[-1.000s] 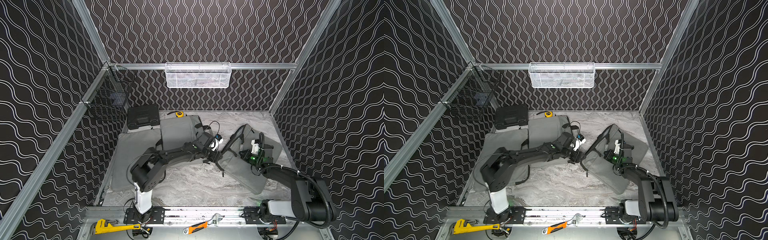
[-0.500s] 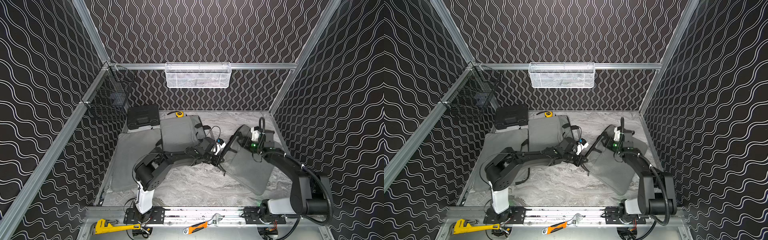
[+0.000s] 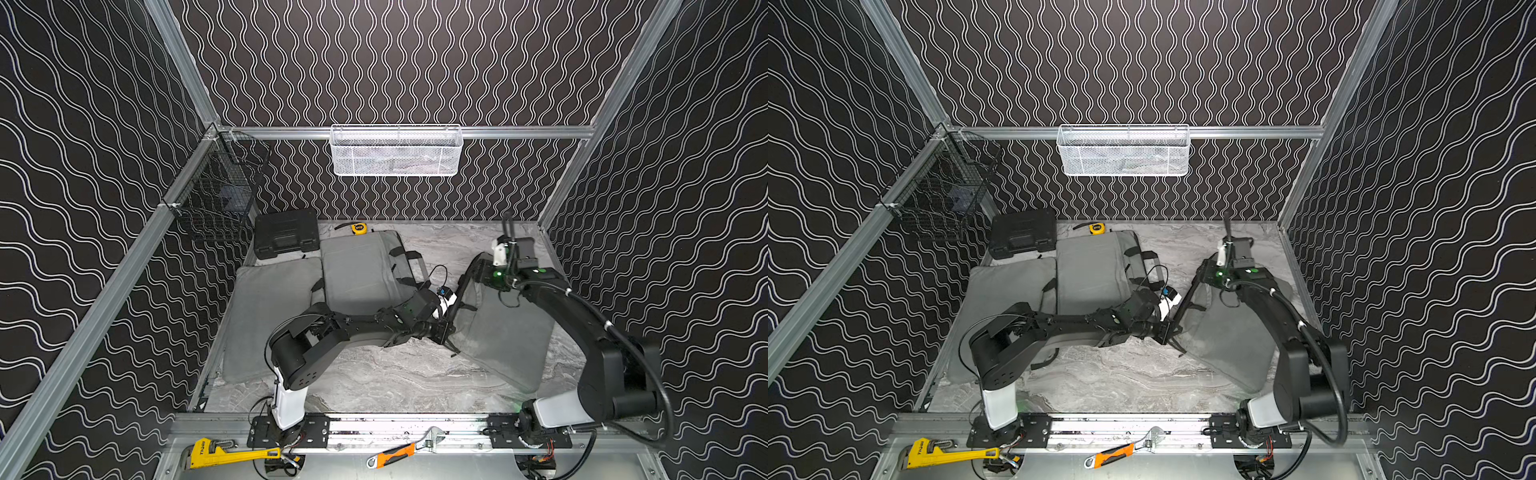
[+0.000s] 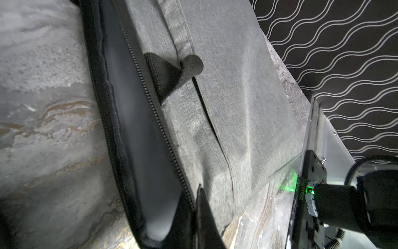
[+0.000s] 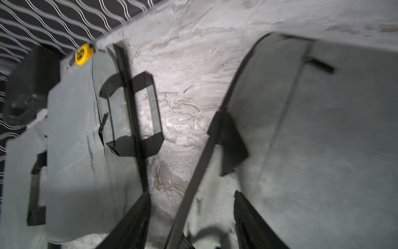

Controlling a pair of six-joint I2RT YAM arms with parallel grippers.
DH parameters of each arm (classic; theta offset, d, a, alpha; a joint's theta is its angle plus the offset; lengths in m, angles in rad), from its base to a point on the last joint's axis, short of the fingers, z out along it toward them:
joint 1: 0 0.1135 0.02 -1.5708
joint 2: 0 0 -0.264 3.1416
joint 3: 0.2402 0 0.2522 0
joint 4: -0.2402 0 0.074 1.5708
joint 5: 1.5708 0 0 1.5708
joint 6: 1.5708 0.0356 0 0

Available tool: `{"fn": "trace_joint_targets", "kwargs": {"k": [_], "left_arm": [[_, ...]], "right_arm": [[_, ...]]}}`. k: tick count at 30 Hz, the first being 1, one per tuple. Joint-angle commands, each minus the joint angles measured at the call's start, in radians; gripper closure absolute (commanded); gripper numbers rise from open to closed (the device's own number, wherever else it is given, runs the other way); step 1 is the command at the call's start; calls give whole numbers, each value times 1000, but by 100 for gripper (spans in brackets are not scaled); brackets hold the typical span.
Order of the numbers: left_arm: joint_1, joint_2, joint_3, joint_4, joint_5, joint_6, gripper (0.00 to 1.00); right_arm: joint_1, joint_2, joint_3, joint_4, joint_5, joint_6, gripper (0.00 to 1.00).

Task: Open the zippered laptop bag and take out the laptop
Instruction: Open the bag flap on the zippered laptop bag.

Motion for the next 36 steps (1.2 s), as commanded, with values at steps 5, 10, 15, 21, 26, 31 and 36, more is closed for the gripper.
{"fn": "trace_joint_targets", "kwargs": {"k": [5,10,15,21,26,31,36], "left_arm": [[-25,19,-43,178,-50,-95,100],[-73,10,-42,187,-85,-76,100],[-91,8,-11,158,-113,-2,100],[-91,7,27,129,-128,59,100],[-91,0,4,141,-126,57,100],[-92,-36,-72,189,-122,36,91],[-92,-130,-177,244,-169,41,51]], "right_arm": [[85,186,47,-37,128,10,34],[164,245,87,-101,336,-26,30],[189,268,93,-181,525,-63,30],[188,263,101,-227,628,-100,34],[189,256,118,-226,617,-132,71],[195,179,95,-150,540,-180,100],[280,114,83,-102,627,-241,100]]}}
